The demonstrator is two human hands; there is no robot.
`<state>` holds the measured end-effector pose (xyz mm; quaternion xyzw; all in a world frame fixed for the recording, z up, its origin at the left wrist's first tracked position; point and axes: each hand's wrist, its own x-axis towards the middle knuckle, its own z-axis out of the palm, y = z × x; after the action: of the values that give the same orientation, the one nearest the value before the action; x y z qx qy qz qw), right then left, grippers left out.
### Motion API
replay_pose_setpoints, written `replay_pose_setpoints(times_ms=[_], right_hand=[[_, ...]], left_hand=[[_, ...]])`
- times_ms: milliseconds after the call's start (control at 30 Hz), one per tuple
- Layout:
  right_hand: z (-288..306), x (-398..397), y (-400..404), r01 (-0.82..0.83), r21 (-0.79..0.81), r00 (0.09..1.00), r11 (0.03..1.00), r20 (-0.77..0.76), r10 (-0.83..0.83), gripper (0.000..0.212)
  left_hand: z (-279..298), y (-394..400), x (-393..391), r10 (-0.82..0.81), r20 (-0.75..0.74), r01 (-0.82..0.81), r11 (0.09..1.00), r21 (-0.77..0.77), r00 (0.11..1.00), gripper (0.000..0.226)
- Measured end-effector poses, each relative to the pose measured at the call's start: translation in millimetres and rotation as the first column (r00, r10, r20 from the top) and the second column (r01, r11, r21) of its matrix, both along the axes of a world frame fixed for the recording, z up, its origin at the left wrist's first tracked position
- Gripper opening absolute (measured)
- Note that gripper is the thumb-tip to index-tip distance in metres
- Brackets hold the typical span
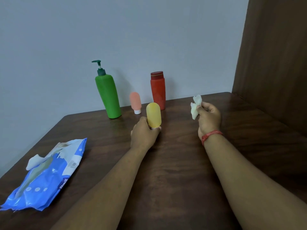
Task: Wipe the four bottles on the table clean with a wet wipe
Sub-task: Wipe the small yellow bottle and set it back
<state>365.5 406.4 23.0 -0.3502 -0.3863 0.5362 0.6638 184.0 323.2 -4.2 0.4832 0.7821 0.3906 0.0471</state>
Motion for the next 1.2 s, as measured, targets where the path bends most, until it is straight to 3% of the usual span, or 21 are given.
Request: replay_pose_setpoints(times_ms=[167, 300, 533, 1200], right_hand=[[-1, 7, 12, 0.044, -0.020, 0.998, 0.999, -0.045, -0.045, 0.030], [2, 2, 16, 0.101, -0.031, 0.991, 0.994, -0.085, -0.103, 0.025], [-1, -1, 25, 0.205, -0.141, 0.926, 0.968, -0.292, -0.239, 0.004], [-5, -14, 28, 0.104, -0.251, 0.913, 0.962, -0.359, -0.192, 0.008]], left_hand=[[3, 36, 24, -0.024, -0.107, 0.023, 1.000, -0.012, 0.994, 0.046], [0, 70, 37, -0.060, -0.069, 0.063, 0.998, 0.031, 0.996, 0.049], [-2, 131, 60, -0.047, -0.007, 0.047, 0.997, 0.055, 0.999, 0.052], [3, 219, 72, -0.013, 0.045, 0.014, 1.000, -0.006, 0.999, 0.054]])
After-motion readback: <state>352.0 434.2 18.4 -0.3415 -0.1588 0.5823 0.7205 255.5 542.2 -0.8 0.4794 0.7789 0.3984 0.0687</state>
